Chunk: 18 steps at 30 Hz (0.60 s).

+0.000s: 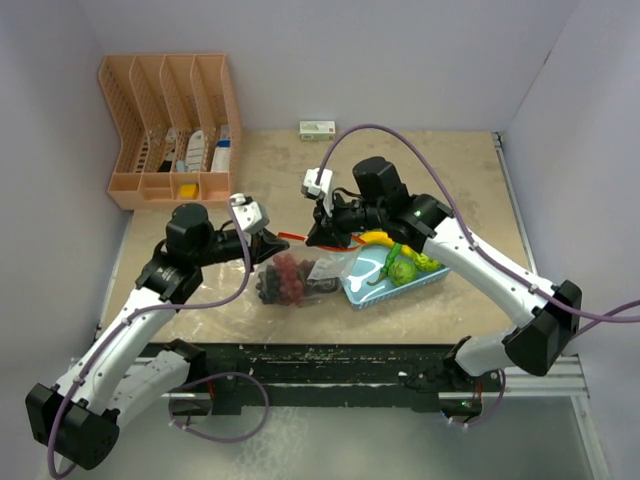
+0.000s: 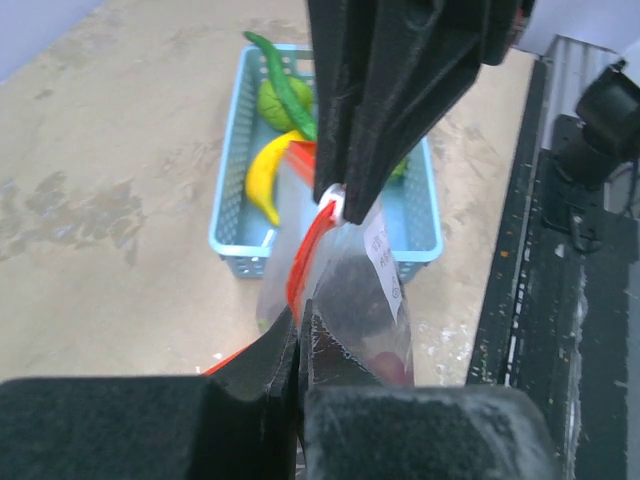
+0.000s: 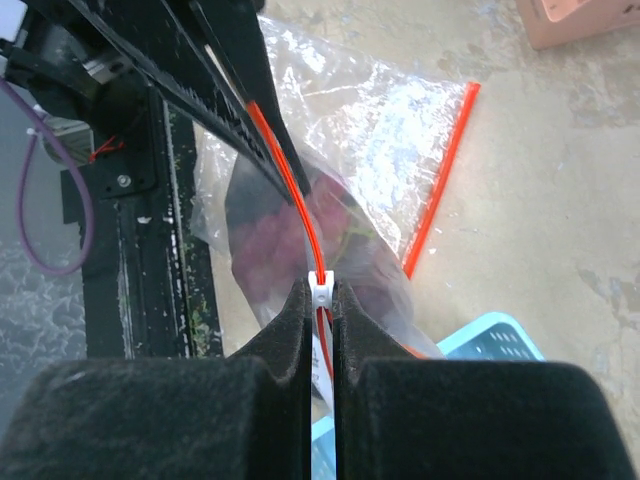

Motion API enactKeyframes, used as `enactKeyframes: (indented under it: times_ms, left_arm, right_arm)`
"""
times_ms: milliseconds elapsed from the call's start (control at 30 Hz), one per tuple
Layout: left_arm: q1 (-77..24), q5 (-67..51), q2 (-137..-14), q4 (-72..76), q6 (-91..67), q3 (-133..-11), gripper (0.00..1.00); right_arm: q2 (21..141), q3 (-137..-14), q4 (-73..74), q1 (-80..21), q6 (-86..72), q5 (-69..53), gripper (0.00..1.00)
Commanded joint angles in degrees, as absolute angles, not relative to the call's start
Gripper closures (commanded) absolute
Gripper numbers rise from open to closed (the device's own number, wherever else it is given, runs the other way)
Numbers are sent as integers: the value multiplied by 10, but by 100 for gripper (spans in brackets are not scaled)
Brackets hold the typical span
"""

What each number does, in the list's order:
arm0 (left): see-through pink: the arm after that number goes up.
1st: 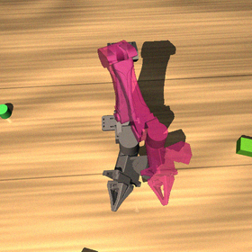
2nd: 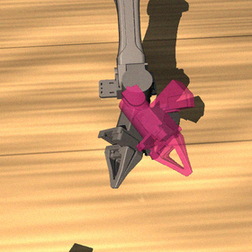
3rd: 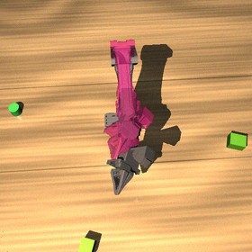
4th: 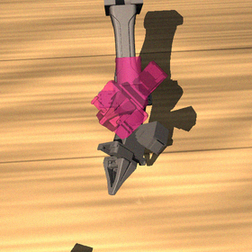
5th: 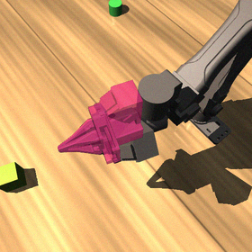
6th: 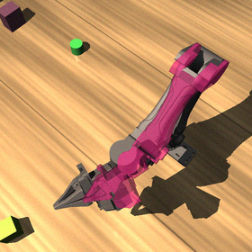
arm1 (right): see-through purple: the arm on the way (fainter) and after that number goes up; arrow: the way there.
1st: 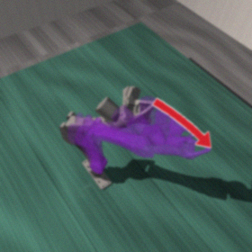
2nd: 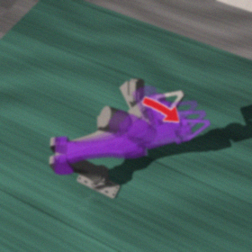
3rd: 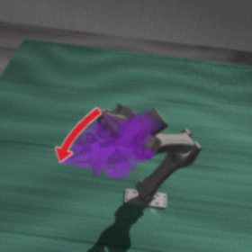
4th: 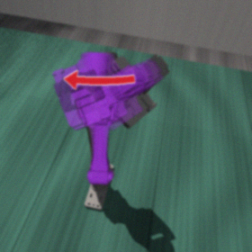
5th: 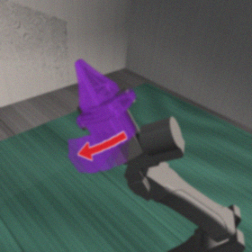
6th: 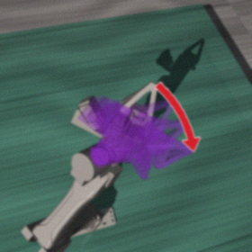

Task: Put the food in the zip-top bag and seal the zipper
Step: Zip the zipper food storage bag at the center of the board.

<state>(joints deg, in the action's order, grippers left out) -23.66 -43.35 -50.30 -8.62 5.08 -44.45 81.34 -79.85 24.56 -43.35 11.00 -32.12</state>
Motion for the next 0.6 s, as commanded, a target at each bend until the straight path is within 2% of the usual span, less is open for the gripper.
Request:
enactKeyframes:
  times_ms: [0, 167, 567]
  left_arm:
    - [-216, -332, -466, -58, 49, -463, 100]
    - [-211, -186, -437, -35, 44, -472, 100]
    - [-207, 25, -436, 23, 34, -492, 100]
  right_arm:
    - [778, -787, 267, -411, 102, -269, 100]
    - [760, -774, 262, -401, 92, -248, 100]
    - [734, -747, 261, -391, 71, -196, 100]
